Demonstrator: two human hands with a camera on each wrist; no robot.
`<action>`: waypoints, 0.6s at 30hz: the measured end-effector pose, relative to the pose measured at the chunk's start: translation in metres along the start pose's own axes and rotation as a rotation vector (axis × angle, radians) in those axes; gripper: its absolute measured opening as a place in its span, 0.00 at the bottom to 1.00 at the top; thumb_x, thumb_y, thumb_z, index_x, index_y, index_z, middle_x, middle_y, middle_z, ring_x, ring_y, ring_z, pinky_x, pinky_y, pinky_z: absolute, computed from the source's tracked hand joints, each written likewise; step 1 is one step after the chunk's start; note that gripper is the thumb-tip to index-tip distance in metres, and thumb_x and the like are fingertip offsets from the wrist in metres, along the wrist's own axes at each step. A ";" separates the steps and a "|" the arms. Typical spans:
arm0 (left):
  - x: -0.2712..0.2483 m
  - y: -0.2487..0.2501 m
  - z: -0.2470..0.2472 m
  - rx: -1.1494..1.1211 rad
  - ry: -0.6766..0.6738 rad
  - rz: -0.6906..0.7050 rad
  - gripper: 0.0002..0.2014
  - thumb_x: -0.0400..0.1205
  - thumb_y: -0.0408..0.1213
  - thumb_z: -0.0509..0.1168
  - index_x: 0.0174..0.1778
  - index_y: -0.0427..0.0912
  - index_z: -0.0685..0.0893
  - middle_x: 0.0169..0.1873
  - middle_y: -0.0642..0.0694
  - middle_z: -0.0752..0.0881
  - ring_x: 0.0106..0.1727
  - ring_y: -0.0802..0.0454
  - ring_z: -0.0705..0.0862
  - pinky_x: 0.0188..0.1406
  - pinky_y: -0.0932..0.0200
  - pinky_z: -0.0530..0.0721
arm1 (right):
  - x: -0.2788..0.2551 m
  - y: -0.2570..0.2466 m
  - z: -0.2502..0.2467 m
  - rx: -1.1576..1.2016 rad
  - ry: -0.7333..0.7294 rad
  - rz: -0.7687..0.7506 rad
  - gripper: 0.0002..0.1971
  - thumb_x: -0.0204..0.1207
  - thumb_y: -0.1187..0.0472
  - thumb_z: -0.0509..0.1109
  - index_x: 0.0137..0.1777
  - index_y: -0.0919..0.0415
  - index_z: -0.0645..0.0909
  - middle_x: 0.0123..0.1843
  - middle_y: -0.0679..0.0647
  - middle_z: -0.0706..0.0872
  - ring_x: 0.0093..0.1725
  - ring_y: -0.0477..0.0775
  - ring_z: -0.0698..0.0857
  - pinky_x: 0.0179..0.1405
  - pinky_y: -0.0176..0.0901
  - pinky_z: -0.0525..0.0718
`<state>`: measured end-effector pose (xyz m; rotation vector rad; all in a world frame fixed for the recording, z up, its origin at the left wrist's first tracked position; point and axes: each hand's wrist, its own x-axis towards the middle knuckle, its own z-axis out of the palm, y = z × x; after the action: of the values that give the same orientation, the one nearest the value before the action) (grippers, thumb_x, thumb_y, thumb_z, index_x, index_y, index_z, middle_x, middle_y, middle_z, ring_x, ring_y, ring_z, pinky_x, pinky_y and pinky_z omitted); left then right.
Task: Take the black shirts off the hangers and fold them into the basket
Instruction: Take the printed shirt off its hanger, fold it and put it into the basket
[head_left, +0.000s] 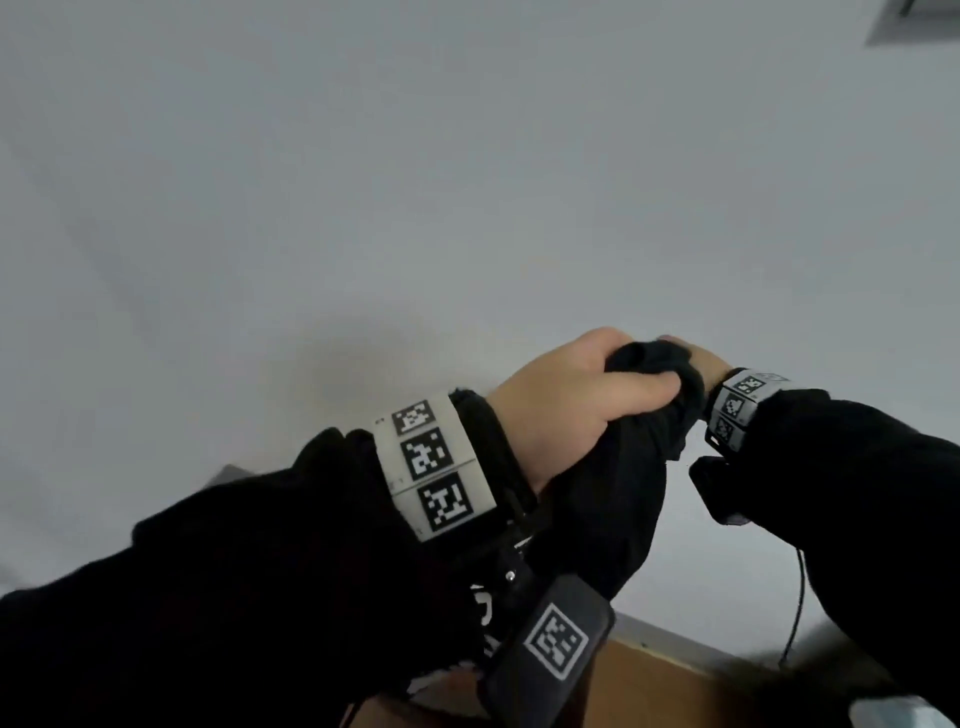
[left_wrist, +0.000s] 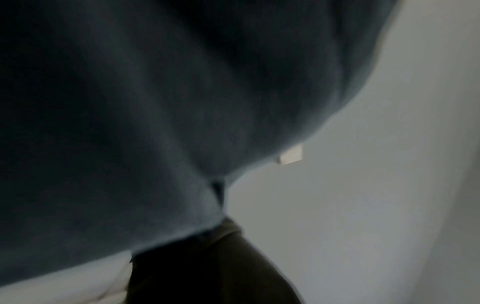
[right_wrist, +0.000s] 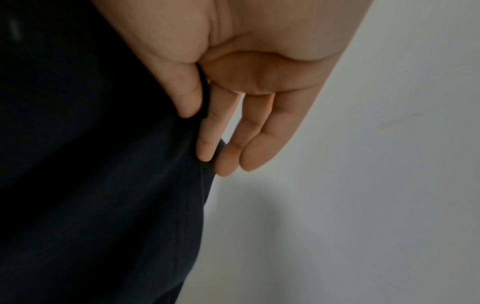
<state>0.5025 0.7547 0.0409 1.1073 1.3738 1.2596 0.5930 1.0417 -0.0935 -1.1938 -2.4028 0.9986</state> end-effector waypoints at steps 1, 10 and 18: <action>0.006 -0.019 0.010 -0.055 0.006 -0.032 0.05 0.79 0.37 0.71 0.48 0.45 0.82 0.32 0.52 0.88 0.35 0.55 0.87 0.39 0.57 0.85 | -0.008 0.005 0.000 -0.047 -0.046 0.006 0.10 0.72 0.67 0.68 0.49 0.51 0.81 0.45 0.60 0.88 0.45 0.67 0.88 0.48 0.61 0.89; 0.026 -0.170 0.070 -0.014 -0.406 -0.464 0.27 0.86 0.36 0.64 0.81 0.48 0.66 0.79 0.45 0.70 0.64 0.47 0.81 0.58 0.49 0.82 | -0.029 0.042 0.030 -0.423 -0.231 0.035 0.15 0.76 0.66 0.60 0.50 0.40 0.74 0.44 0.58 0.86 0.45 0.64 0.86 0.51 0.53 0.85; -0.012 -0.237 -0.052 0.261 0.157 -0.497 0.07 0.84 0.42 0.64 0.56 0.49 0.85 0.51 0.47 0.91 0.46 0.55 0.88 0.38 0.65 0.82 | -0.028 0.029 0.071 -0.355 -0.357 0.048 0.12 0.68 0.61 0.65 0.48 0.44 0.79 0.39 0.50 0.84 0.39 0.54 0.81 0.41 0.43 0.79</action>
<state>0.4467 0.7199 -0.1927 0.7724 1.8340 0.8326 0.5916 0.9993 -0.1632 -1.2806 -2.9416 0.8841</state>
